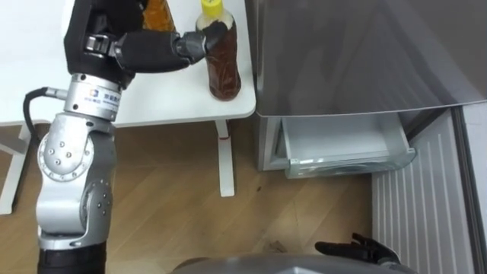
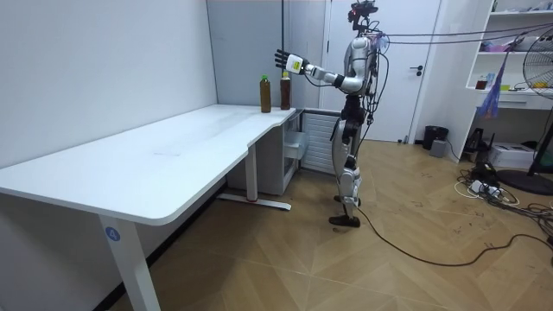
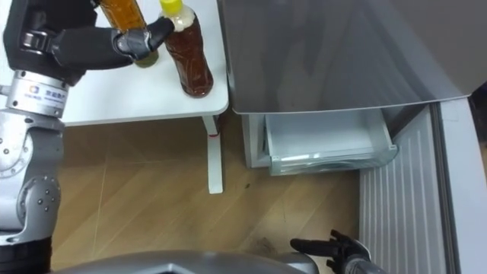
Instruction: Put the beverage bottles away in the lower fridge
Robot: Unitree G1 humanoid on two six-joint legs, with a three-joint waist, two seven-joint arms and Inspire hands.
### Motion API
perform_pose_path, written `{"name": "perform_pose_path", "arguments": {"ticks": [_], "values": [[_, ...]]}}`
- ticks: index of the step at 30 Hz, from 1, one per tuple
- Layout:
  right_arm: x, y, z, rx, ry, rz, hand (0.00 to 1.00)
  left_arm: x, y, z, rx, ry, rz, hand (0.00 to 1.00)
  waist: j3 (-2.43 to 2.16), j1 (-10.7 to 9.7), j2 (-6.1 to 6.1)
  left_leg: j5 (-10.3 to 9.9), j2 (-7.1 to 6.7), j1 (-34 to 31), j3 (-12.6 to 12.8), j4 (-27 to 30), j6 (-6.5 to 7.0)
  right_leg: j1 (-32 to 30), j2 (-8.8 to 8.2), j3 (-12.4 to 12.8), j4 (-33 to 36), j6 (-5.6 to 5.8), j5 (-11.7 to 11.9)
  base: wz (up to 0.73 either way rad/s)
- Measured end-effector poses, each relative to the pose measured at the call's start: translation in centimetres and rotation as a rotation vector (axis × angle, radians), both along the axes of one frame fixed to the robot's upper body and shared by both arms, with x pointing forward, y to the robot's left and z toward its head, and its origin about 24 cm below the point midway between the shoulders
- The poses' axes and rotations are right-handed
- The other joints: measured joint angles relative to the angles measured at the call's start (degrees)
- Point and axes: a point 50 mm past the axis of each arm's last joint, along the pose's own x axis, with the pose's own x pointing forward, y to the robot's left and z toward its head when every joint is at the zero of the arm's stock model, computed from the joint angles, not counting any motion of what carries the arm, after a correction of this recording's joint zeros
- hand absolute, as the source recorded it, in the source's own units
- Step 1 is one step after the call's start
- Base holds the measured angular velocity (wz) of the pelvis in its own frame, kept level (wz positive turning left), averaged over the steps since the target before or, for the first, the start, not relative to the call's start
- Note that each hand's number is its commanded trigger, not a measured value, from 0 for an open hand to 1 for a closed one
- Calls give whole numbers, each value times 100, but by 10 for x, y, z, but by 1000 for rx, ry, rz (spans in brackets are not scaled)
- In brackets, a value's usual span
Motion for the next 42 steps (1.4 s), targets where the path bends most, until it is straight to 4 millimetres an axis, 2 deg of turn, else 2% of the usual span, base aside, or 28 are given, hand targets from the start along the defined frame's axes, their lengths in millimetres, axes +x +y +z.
{"name": "perform_pose_path", "arguments": {"ticks": [6,9,16,23,35,42], "values": [[1,1,0,7,11,-1,0,1,0,-4,3,20,-10,0,-3,-75,9,0,0,13,12,-7,0,4,1,10,2,0,0,-1],[1,1,0,8,13,-2,0,4,2,-20,-4,95,-11,0,-4,-86,11,0,3,23,26,-7,0,2,4,23,10,-2,2,-1],[1,1,0,15,16,0,0,3,-2,-31,-7,142,-36,0,-4,-96,7,0,6,35,26,-17,0,-2,7,26,27,-3,2,0],[2,1,0,18,20,-1,0,5,0,-52,-14,243,-43,0,-1,-95,-27,0,9,81,91,-43,0,-12,7,77,47,-2,1,-3],[2,1,0,17,21,-2,0,5,-1,-53,-14,251,-62,0,-14,-97,-34,0,14,106,162,-54,0,-29,8,156,72,-2,1,-2],[3,0,0,19,25,-3,0,4,1,-74,-28,346,-45,0,-22,-103,-21,0,17,102,165,-78,0,-42,15,159,71,-2,2,0]]}}
